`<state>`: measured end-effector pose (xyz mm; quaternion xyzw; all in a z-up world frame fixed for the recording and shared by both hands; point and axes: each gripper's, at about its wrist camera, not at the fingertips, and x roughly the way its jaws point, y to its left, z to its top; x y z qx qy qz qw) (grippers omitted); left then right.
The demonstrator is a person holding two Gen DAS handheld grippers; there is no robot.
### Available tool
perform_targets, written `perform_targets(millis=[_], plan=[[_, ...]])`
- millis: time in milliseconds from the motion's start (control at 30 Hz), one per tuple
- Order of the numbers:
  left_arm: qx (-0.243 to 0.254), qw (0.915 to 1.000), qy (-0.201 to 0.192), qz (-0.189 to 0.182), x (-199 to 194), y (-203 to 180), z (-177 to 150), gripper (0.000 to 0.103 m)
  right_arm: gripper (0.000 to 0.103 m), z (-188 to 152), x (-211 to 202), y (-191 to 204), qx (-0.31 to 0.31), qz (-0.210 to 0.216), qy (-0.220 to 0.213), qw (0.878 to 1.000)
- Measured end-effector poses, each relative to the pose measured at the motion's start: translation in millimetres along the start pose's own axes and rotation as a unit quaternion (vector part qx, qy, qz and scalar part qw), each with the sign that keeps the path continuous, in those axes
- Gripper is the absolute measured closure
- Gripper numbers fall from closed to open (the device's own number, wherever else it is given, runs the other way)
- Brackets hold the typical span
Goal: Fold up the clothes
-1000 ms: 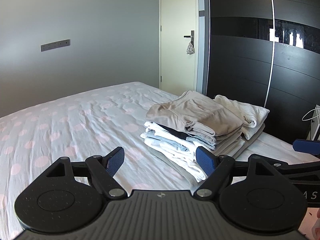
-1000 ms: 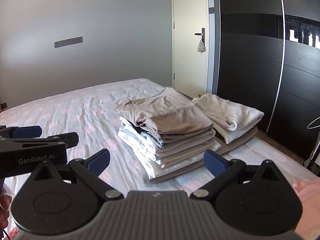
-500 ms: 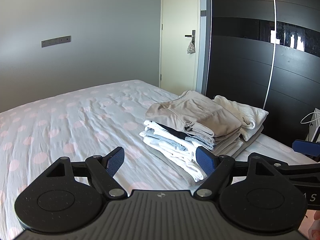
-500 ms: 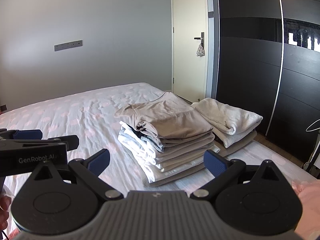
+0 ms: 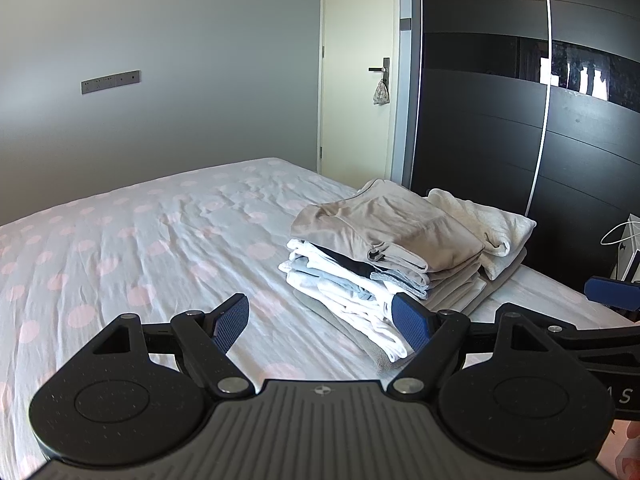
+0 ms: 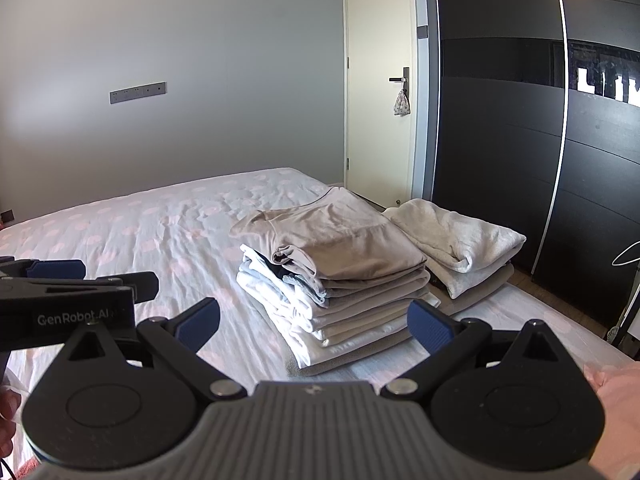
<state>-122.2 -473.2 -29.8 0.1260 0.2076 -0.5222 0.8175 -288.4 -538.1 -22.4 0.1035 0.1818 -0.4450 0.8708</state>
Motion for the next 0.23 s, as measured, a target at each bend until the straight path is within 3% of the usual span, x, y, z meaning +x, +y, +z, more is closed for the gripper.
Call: perform_targets(millis=[233], plan=[[0.008, 0.9999, -0.003, 0.009, -1.9, -2.2, -1.1, 0.025, 0.002, -0.4, 0.7, 1.7, 0.0, 0.001, 0.002, 1.0]])
